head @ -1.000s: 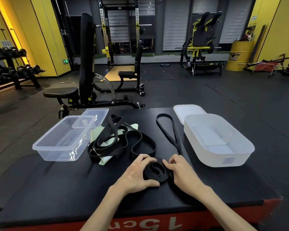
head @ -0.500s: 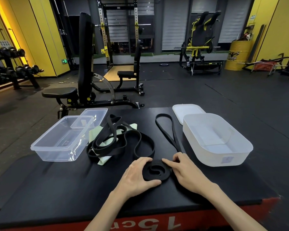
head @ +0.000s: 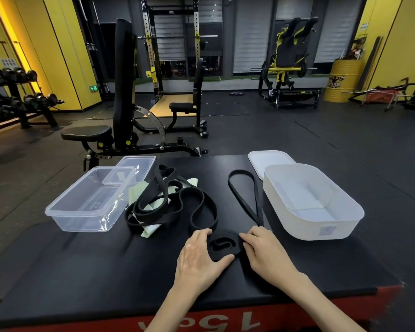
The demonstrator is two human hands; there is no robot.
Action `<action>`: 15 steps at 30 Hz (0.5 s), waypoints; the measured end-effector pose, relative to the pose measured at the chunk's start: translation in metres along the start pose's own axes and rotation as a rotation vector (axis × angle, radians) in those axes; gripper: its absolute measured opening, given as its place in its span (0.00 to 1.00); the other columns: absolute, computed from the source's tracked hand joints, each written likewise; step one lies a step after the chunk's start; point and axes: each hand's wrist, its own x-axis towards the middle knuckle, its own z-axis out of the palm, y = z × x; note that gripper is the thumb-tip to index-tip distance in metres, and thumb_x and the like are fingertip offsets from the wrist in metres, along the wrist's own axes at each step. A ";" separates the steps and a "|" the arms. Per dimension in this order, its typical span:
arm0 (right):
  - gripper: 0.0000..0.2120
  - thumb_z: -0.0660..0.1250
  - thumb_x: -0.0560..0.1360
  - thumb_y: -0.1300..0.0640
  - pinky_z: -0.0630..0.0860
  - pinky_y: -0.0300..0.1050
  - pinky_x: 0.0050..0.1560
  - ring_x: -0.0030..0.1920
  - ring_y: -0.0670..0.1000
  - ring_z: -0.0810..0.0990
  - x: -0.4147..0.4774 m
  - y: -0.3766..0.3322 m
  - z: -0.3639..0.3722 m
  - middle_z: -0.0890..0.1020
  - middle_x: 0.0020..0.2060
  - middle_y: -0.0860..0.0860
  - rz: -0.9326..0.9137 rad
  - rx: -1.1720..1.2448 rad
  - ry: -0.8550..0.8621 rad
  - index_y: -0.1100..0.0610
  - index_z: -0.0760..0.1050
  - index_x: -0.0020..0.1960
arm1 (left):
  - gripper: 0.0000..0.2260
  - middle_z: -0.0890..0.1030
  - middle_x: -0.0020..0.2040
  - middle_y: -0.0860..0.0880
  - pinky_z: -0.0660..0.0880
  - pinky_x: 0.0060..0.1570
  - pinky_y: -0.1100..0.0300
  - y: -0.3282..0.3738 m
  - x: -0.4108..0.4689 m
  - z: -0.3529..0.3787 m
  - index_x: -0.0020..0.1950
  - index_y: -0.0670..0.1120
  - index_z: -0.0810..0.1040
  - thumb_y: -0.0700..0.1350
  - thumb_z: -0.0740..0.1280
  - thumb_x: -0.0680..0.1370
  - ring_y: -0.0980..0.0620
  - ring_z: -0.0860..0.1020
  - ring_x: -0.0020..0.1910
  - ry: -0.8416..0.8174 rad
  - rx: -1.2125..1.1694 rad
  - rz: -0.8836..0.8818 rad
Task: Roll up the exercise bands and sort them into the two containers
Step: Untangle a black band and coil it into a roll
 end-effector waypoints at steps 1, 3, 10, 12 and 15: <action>0.11 0.70 0.68 0.66 0.77 0.46 0.37 0.37 0.53 0.77 0.003 -0.001 0.002 0.76 0.36 0.50 0.006 0.004 0.007 0.59 0.81 0.50 | 0.34 0.69 0.65 0.61 0.68 0.61 0.64 0.001 0.001 0.000 0.69 0.53 0.66 0.66 0.69 0.67 0.59 0.70 0.64 0.008 0.004 -0.008; 0.12 0.67 0.70 0.66 0.77 0.48 0.40 0.39 0.54 0.77 0.008 -0.006 0.008 0.77 0.39 0.51 0.015 0.014 0.003 0.60 0.81 0.53 | 0.34 0.68 0.66 0.59 0.69 0.60 0.64 0.000 0.004 0.000 0.69 0.52 0.66 0.66 0.69 0.68 0.58 0.70 0.64 0.025 0.016 -0.035; 0.19 0.61 0.74 0.66 0.72 0.45 0.57 0.55 0.53 0.75 0.022 -0.010 0.016 0.79 0.54 0.52 0.050 0.067 -0.067 0.59 0.75 0.63 | 0.38 0.67 0.66 0.56 0.72 0.58 0.59 -0.005 0.015 -0.006 0.71 0.54 0.63 0.69 0.67 0.66 0.54 0.73 0.61 -0.010 0.088 -0.105; 0.18 0.61 0.75 0.65 0.72 0.45 0.56 0.55 0.52 0.74 0.018 -0.005 0.012 0.78 0.53 0.50 0.059 0.089 -0.046 0.57 0.75 0.63 | 0.41 0.66 0.66 0.56 0.72 0.59 0.57 -0.008 0.016 -0.008 0.72 0.55 0.61 0.71 0.66 0.65 0.54 0.73 0.62 -0.040 0.103 -0.096; 0.20 0.61 0.75 0.65 0.69 0.40 0.48 0.50 0.52 0.73 0.016 -0.001 0.007 0.75 0.47 0.50 0.077 0.040 -0.053 0.52 0.76 0.64 | 0.43 0.66 0.64 0.55 0.70 0.62 0.56 -0.006 0.015 -0.006 0.75 0.54 0.58 0.72 0.65 0.65 0.53 0.71 0.62 -0.069 0.142 -0.095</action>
